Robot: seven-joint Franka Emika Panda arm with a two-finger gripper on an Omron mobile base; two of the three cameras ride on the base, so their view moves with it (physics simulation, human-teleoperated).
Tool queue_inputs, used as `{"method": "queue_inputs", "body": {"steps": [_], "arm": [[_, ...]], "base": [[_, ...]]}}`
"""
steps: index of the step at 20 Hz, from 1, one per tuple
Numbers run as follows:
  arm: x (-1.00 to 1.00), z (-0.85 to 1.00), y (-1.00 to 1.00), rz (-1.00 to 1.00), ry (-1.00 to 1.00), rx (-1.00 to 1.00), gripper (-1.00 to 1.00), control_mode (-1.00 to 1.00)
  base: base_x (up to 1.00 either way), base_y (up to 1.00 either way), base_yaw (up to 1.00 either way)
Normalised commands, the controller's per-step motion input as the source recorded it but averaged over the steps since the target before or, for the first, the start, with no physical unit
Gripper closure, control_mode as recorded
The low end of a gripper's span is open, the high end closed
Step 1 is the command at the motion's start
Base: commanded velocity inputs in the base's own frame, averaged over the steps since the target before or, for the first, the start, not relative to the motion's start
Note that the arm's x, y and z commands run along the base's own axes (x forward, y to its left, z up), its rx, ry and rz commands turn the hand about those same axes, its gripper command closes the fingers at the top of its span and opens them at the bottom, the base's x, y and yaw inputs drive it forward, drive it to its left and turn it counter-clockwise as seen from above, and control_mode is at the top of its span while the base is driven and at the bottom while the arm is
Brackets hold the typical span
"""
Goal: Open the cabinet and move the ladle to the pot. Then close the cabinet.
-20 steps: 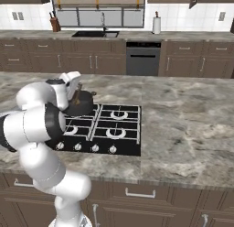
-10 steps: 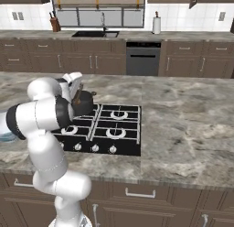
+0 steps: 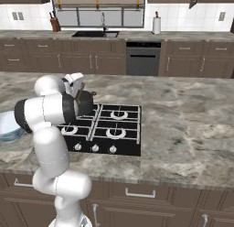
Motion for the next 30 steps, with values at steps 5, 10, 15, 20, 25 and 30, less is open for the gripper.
{"method": "queue_inputs", "body": {"steps": [5,10,15,20,25,30], "arm": [[0.28,-0.2,0.05,0.0,0.0,0.0,1.0,-1.0],[0.14,-0.3,0.14,0.0,0.01,0.0,-1.0,-1.0],[0.03,-0.12,0.02,0.0,0.01,0.0,-1.0,-1.0],[-0.03,0.0,0.0,0.0,0.0,0.0,-1.0,-1.0],[-0.11,0.01,0.0,0.0,0.04,0.02,-1.0,-1.0],[-0.47,0.56,0.16,0.0,0.0,0.11,-1.0,-1.0]], "base": [[0.0,0.0,0.0],[0.0,0.0,0.0],[0.0,0.0,0.0],[0.0,0.0,0.0],[0.0,0.0,0.0],[0.0,0.0,0.0]]}}
